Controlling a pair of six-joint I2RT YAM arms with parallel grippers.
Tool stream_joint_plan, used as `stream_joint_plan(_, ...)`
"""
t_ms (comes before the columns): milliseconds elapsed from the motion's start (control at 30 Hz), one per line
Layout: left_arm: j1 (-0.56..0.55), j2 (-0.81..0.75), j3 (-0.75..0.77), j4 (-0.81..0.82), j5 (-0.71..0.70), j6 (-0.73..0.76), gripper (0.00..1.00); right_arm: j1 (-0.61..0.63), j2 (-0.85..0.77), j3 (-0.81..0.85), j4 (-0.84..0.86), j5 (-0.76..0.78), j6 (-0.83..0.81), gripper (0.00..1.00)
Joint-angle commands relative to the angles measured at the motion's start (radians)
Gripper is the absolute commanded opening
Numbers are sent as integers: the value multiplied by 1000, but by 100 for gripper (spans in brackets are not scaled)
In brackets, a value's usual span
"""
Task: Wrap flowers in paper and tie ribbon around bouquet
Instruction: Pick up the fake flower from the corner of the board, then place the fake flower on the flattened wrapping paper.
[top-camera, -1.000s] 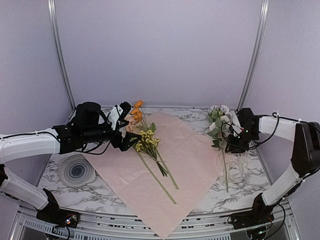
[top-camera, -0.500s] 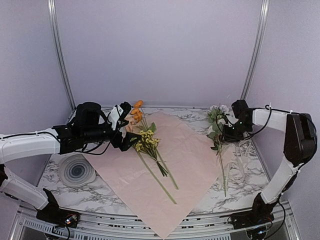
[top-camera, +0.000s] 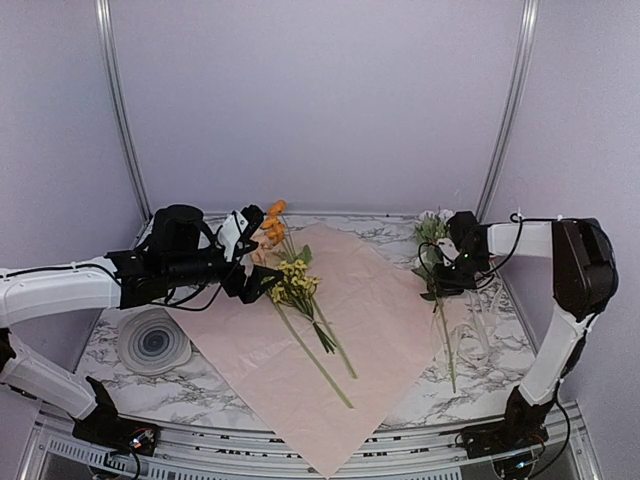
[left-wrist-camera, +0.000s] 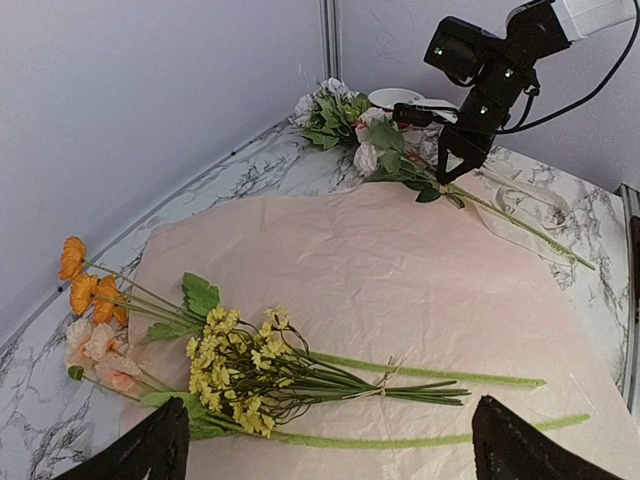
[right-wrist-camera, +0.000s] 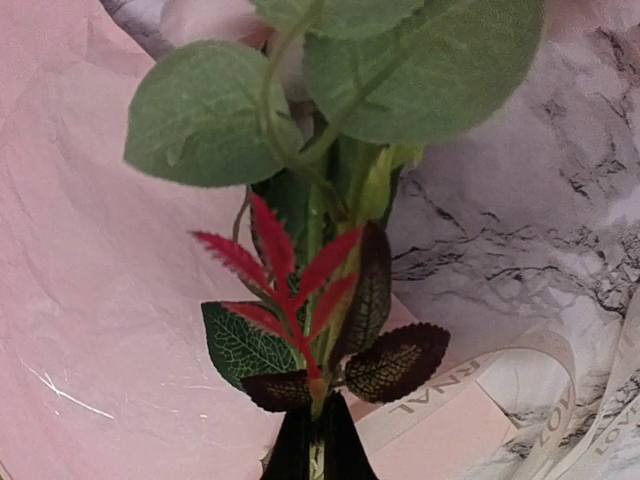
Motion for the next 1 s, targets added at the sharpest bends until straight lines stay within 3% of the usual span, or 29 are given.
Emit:
stream_joint_plan(0,-5,8,-2,0,-7,5,99,6,-71,42,-6,63,-15,0)
stream_joint_plan(367,-8,-3,-2,-2,-10,8,99,3,-364,142,-56,305,-17,0)
stream_joint_plan(433,-10,-3,-2,-2,-12,7,99,9,-422,169,-30,224,-38,0)
stream_joint_plan(533,-11,-2,-1,-3,-20,7,99,50,-493,187,51,-14,-41,0)
stream_joint_plan(633,-11,-4,3,-8,-43,8,99,113,-512,133,239,-314,82,0)
stream_joint_plan(767,-11,-2,40,-65,-111,6,99,264,-394,48,526,-513,309,0)
stream_joint_plan(967,-10,-9,66,-120,-262,22,99,407,6,277,385,-505,369,0)
